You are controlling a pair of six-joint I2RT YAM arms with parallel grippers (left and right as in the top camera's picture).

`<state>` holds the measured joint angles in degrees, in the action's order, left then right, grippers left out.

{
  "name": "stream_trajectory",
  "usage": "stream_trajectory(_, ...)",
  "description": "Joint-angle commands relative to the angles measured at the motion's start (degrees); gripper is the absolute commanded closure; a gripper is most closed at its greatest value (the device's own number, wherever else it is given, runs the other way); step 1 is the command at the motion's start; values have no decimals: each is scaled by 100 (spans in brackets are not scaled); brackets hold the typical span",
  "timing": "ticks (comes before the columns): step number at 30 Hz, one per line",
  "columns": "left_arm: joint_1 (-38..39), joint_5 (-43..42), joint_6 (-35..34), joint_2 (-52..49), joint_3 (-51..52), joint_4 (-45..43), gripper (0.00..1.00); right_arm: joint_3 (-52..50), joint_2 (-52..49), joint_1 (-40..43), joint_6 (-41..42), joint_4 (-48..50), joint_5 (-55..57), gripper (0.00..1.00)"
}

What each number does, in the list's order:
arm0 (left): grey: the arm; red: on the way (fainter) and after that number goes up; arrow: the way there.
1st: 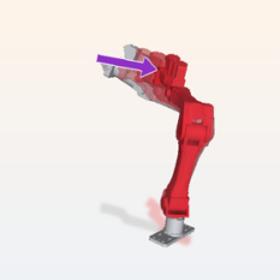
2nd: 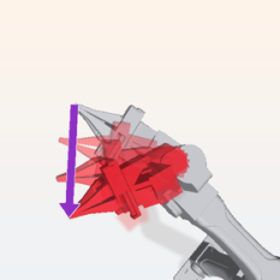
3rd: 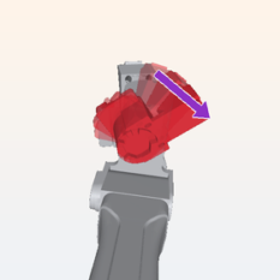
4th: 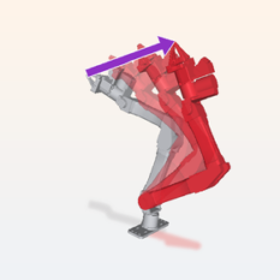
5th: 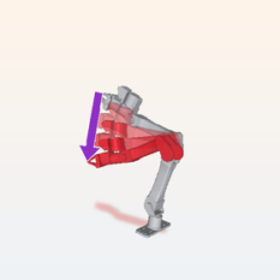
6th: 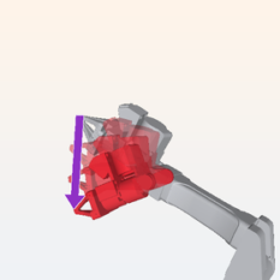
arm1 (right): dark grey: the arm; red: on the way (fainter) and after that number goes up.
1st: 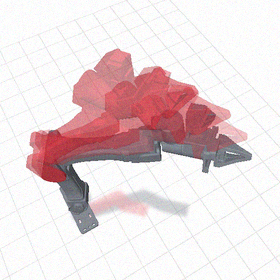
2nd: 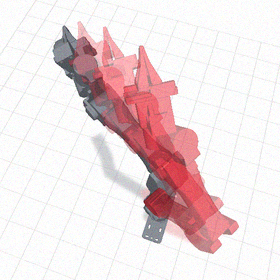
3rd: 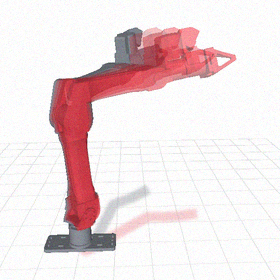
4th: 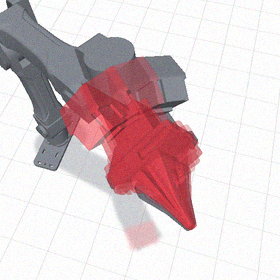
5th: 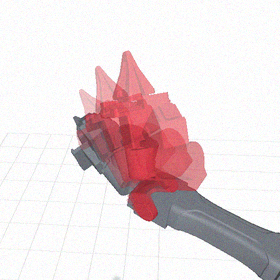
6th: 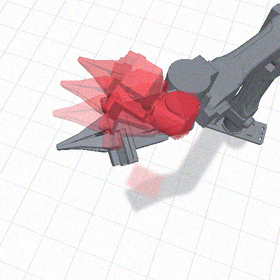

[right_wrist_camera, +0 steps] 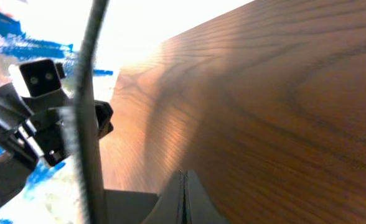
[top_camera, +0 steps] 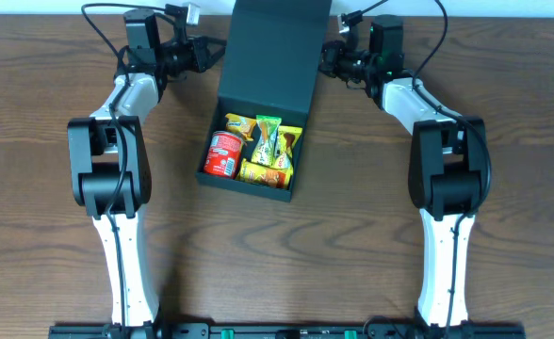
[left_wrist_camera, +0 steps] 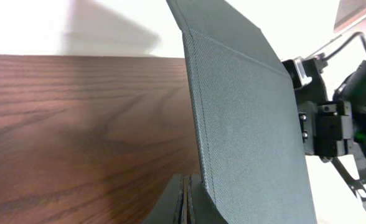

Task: Pack container
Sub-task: 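Lift the lid upright with both grippers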

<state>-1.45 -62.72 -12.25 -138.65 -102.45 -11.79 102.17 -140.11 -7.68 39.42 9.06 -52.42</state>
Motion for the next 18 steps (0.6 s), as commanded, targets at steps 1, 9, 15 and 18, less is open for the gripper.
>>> stream_trajectory(1, -20, -378, -26, -105, -125, -83, 94, -15, -17, 26, -63, 42, -448, 99)
stream_trajectory(9, -227, -1187, -205, -105, -125, -514, 94, 46, -15, 153, 330, 39, -1314, 99)
stream_trajectory(15, -289, -2011, -323, -105, -122, -719, 94, 48, -15, 177, 927, 42, -1851, 99)
stream_trajectory(18, -286, -2275, -323, -105, -122, -719, 94, 46, -15, 170, 1248, 44, -2079, 98)
